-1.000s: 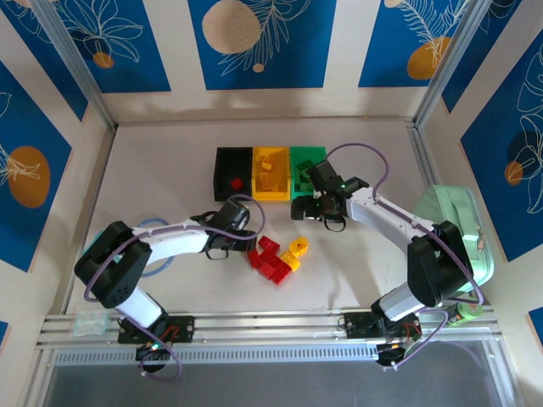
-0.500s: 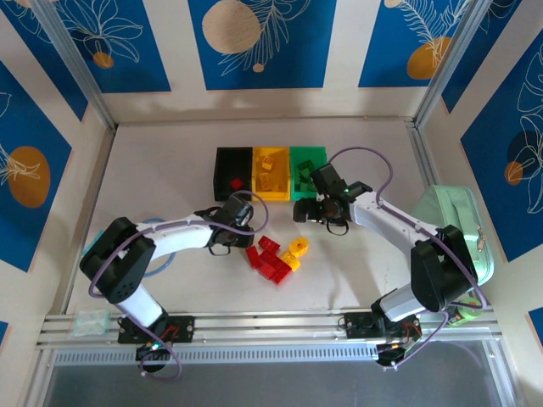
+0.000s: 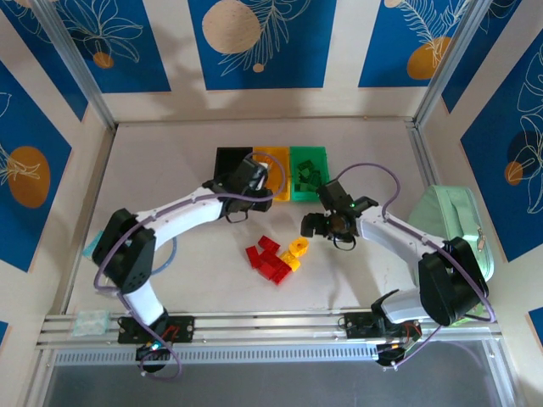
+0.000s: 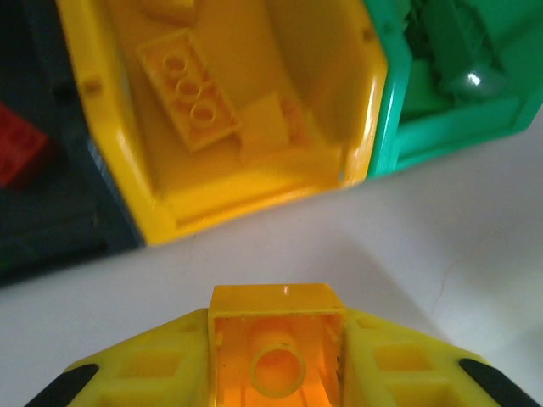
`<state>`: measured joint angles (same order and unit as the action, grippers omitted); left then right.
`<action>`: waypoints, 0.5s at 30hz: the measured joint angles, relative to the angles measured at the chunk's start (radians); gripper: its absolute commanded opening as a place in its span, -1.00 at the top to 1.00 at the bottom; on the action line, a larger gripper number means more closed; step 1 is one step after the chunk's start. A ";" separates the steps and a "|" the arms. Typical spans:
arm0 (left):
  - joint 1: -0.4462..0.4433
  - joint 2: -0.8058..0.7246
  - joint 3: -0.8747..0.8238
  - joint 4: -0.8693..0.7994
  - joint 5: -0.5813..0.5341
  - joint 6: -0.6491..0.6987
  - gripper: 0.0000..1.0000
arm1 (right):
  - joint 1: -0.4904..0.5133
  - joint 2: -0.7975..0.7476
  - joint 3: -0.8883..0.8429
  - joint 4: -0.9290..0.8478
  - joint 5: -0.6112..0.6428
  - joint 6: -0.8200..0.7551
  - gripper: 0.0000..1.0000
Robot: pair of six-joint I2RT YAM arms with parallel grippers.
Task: Sort the legos into containers by color
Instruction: Place the lego in the container.
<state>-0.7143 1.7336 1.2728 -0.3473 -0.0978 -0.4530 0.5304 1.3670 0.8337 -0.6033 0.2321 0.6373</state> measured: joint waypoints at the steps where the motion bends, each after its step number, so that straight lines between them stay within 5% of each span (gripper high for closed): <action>1: 0.004 0.032 0.041 -0.011 0.000 0.007 0.36 | 0.007 -0.006 -0.010 0.002 0.000 0.004 -0.78; 4: 0.022 0.124 0.158 -0.043 0.000 0.027 0.32 | 0.023 -0.021 -0.027 0.006 0.000 0.020 -0.78; 7: 0.043 0.216 0.293 -0.086 -0.001 0.058 -0.32 | 0.034 -0.030 -0.031 0.006 0.001 0.031 -0.78; 9: 0.054 0.270 0.387 -0.119 -0.008 0.075 -0.50 | 0.039 -0.039 -0.031 0.005 0.004 0.036 -0.79; 15: 0.060 0.267 0.413 -0.134 -0.011 0.089 -0.55 | 0.050 -0.090 -0.041 0.005 0.019 0.045 -0.81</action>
<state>-0.6544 2.0006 1.6859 -0.4816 -0.1089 -0.3645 0.5808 1.2774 0.7925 -0.5980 0.2516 0.6819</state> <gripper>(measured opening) 0.777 0.904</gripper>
